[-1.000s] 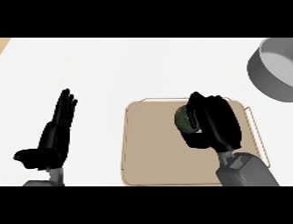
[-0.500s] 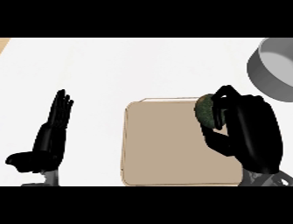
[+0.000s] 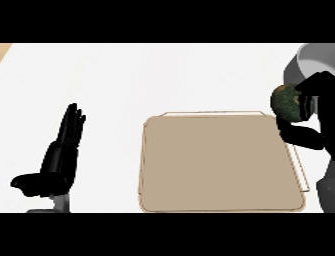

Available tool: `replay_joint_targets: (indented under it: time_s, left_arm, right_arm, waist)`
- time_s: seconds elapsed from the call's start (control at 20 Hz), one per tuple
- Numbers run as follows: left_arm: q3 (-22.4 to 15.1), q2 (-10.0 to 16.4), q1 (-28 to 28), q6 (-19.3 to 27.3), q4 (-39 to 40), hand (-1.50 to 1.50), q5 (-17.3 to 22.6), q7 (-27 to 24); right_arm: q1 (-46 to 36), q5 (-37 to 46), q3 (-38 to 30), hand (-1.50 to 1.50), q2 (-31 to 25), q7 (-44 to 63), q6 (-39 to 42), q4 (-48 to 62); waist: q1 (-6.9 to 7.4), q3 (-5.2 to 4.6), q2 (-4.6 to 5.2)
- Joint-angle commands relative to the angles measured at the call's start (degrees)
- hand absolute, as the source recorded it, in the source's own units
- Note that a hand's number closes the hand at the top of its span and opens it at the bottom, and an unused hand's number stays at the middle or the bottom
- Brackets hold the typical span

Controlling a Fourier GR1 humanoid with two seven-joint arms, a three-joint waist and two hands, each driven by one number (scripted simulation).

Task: Pick the squash from the tray and place it in the pot

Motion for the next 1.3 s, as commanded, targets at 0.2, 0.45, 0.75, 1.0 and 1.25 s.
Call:
replay_joint_targets:
  time_s: [0.2, 0.45, 0.75, 1.0, 1.25]
  left_arm:
    - [1.1, 0.3, -0.9, -1.2, 0.2, 0.00, 0.3, 0.1]
    - [-3.0, -3.3, -1.6, 3.6, -3.1, 0.00, -4.0, 4.3]
    - [0.1, -0.8, -1.3, -0.3, -0.6, 0.00, -1.6, 1.3]
    - [2.6, 0.5, -3.4, -2.4, 0.8, 0.00, 0.6, 2.1]
    - [0.3, -1.3, -0.9, -1.4, 0.4, 0.00, -1.1, -0.6]
  right_arm:
    - [-4.8, -6.5, -14.7, 1.50, -7.8, -9.9, -5.3, 16.5]
    - [-5.3, -8.1, -19.1, 1.50, -11.7, -18.0, -11.0, 29.3]
    - [-9.3, -12.1, -22.4, 1.50, -15.1, -28.1, -14.2, 46.9]
    - [-14.9, -11.2, -21.9, 1.50, -17.1, -32.4, -15.0, 61.7]
    - [-17.7, -12.4, -25.9, 1.50, -21.7, -34.6, -14.0, 75.7]
  waist:
    - [0.33, 0.02, 0.11]
    - [0.49, 0.06, 0.16]
    - [0.79, 0.04, 0.25]
    - [0.96, 0.04, 0.29]
    - [1.70, 0.11, 0.57]
